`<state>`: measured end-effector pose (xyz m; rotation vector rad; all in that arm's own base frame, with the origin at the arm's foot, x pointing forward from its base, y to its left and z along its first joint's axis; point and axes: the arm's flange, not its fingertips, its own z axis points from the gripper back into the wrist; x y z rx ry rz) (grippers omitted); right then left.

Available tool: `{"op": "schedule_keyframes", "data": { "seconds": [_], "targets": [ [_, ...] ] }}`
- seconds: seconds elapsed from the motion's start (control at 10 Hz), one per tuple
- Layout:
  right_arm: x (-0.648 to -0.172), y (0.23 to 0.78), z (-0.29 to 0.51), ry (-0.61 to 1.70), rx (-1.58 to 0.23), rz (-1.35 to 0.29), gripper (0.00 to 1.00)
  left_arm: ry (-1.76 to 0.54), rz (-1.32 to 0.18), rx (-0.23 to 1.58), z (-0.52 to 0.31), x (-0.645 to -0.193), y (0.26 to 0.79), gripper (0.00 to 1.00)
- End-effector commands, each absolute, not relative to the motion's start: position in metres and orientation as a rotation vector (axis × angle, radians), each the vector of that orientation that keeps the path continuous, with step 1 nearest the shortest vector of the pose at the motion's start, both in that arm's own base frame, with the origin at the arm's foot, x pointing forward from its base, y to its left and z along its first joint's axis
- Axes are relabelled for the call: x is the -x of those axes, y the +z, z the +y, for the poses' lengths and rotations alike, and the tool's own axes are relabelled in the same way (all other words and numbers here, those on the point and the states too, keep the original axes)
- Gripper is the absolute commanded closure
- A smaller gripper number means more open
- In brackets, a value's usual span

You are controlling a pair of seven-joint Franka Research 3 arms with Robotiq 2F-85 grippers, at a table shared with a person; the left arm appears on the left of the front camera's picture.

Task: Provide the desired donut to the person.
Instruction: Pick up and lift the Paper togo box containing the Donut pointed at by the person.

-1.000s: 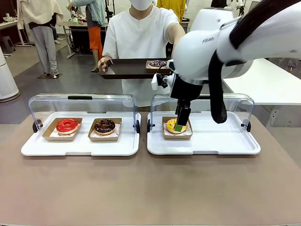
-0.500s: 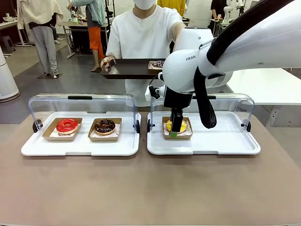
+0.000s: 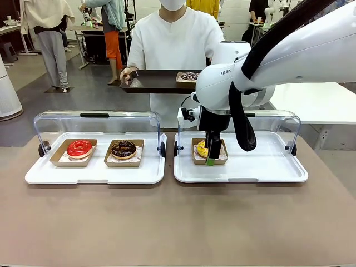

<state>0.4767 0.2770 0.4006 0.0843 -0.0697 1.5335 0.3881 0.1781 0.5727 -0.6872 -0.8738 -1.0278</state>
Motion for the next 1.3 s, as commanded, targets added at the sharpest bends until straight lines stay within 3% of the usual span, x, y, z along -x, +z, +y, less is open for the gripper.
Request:
{"op": "schedule_keyframes", "data": {
  "seconds": [0.0,0.7,1.2],
  "targets": [
    [-0.474,0.402,0.280,1.524,-0.078,-0.083,0.00,-1.031,-0.875,0.690,0.178,-0.387,0.574,0.00],
    [-0.502,0.381,0.268,1.577,-0.107,-0.131,0.00,-1.031,-0.875,0.690,0.178,-0.387,0.574,0.00],
    [-0.521,0.345,0.280,1.557,-0.161,-0.048,0.00,-1.031,-0.875,0.690,0.178,-0.387,0.574,0.00]
  ]
}}
